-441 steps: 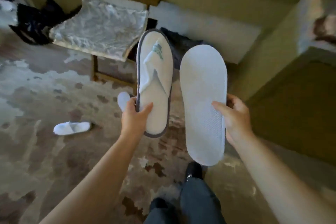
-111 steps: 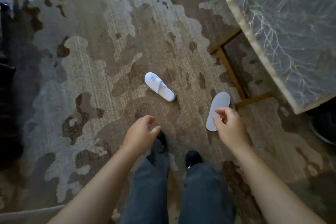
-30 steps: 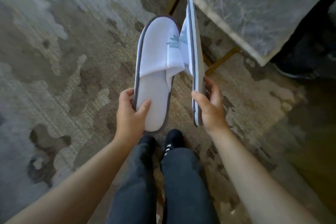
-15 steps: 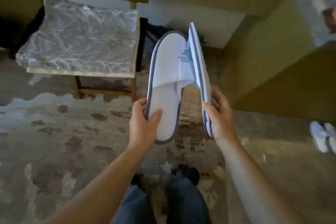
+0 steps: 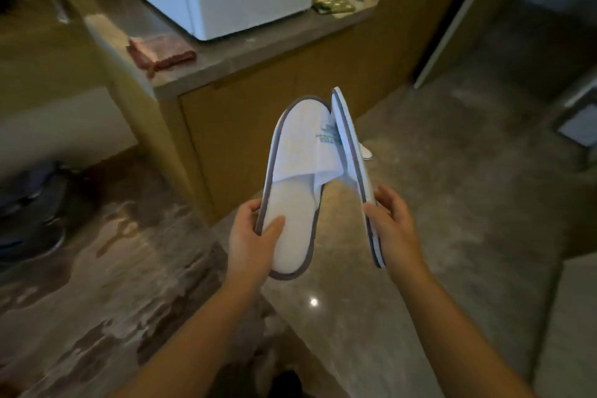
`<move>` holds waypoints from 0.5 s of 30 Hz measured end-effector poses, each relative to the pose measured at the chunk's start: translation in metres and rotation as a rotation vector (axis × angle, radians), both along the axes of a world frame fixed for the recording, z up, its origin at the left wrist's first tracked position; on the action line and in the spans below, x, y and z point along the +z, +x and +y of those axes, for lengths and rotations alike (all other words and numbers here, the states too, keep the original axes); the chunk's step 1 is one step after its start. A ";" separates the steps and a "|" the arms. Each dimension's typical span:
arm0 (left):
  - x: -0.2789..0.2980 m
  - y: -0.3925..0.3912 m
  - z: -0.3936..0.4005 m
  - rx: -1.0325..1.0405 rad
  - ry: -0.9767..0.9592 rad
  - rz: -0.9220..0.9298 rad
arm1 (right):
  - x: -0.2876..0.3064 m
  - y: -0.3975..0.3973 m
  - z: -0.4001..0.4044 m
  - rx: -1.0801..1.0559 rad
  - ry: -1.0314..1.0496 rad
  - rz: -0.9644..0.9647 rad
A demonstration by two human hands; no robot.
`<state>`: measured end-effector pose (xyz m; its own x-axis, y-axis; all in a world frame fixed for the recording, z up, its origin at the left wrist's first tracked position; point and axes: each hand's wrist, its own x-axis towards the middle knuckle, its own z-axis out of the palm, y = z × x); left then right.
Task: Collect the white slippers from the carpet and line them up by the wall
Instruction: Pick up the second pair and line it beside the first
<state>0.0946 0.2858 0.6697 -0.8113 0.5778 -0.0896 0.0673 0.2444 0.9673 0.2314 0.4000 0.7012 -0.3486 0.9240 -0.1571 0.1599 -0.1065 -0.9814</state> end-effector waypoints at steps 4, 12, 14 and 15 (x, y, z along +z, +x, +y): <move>0.003 0.024 0.103 -0.181 0.014 -0.043 | -0.004 0.041 0.077 -0.163 0.016 0.048; -0.011 0.033 0.335 -0.404 0.060 -0.206 | -0.009 0.063 0.265 -0.527 -0.036 0.081; -0.004 0.034 0.392 -0.435 0.065 -0.242 | 0.001 0.070 0.312 -0.598 -0.028 0.071; 0.000 0.035 0.421 -0.456 0.070 -0.251 | 0.005 0.074 0.334 -0.623 -0.018 0.069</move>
<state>0.1294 0.7067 0.6695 -0.4340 0.8790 -0.1975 -0.0841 0.1788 0.9803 0.3054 0.7342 0.7065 0.2449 0.9544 -0.1707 -0.0014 -0.1757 -0.9844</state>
